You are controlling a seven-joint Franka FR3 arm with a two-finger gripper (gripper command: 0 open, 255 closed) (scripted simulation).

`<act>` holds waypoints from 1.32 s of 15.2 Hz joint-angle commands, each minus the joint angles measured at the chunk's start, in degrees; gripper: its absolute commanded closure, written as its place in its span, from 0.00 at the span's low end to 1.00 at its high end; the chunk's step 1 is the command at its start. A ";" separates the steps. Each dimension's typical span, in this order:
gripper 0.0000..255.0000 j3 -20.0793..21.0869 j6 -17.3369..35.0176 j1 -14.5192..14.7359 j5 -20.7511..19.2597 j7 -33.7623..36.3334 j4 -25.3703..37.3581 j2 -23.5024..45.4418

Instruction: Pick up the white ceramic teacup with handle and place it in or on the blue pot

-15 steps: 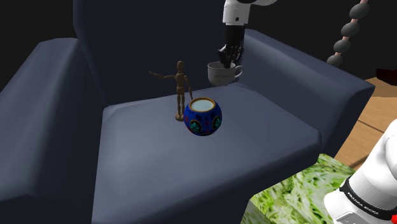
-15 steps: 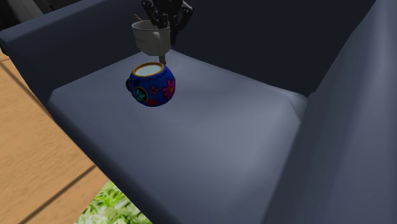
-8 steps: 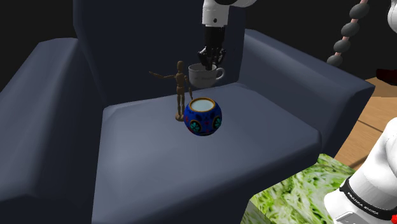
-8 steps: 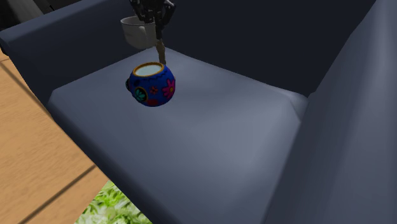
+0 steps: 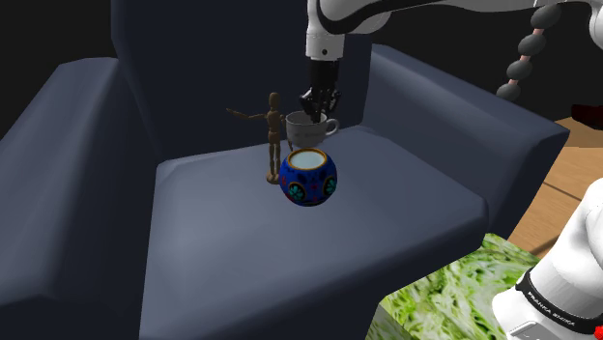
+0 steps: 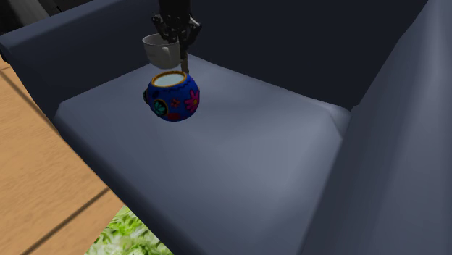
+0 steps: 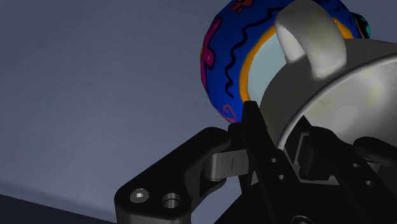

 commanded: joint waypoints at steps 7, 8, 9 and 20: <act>1.00 0.00 5.00 0.02 0.06 -0.29 -4.79 0.16; 1.00 0.01 5.00 0.02 0.06 -0.29 -4.79 0.16; 1.00 0.01 5.00 0.02 0.06 -0.29 -4.79 0.16; 0.00 -0.03 3.11 -0.04 0.04 -0.27 -3.00 0.06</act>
